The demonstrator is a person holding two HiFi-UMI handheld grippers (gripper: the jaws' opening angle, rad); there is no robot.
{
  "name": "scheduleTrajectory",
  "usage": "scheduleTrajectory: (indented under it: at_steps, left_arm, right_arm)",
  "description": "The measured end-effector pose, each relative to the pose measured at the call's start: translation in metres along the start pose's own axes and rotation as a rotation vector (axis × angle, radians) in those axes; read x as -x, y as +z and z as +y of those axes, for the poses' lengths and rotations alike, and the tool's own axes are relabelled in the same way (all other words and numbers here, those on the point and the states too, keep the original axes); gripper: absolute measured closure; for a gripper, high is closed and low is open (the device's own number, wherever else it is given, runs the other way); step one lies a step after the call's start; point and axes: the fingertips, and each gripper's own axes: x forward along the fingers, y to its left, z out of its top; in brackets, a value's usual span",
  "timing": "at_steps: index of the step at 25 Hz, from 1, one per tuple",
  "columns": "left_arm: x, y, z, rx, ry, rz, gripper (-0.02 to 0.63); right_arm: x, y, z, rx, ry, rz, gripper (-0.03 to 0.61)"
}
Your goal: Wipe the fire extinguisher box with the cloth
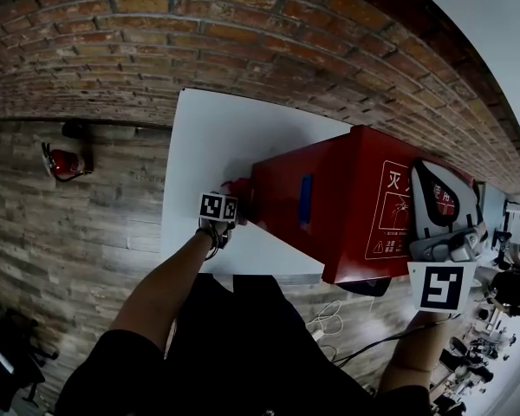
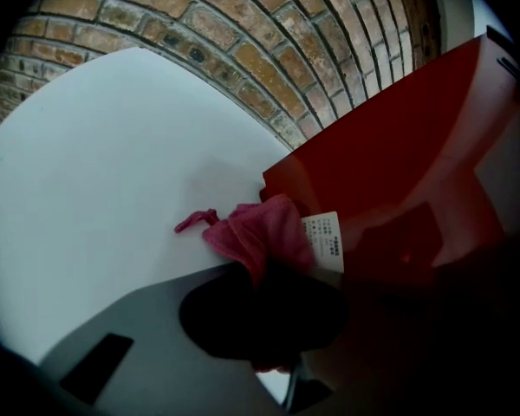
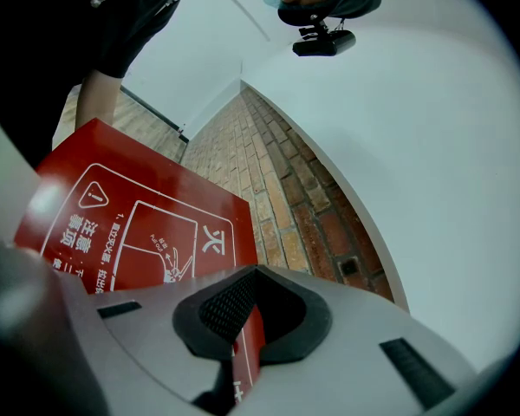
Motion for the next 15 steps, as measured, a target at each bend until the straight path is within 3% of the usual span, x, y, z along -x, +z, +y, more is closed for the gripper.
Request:
scheduleTrajectory:
  at_steps: [15]
  left_arm:
    - [0.016, -0.010, -0.013, 0.101, -0.130, -0.029, 0.554]
  right_arm:
    - [0.000, 0.000, 0.001, 0.013, 0.008, 0.004, 0.561]
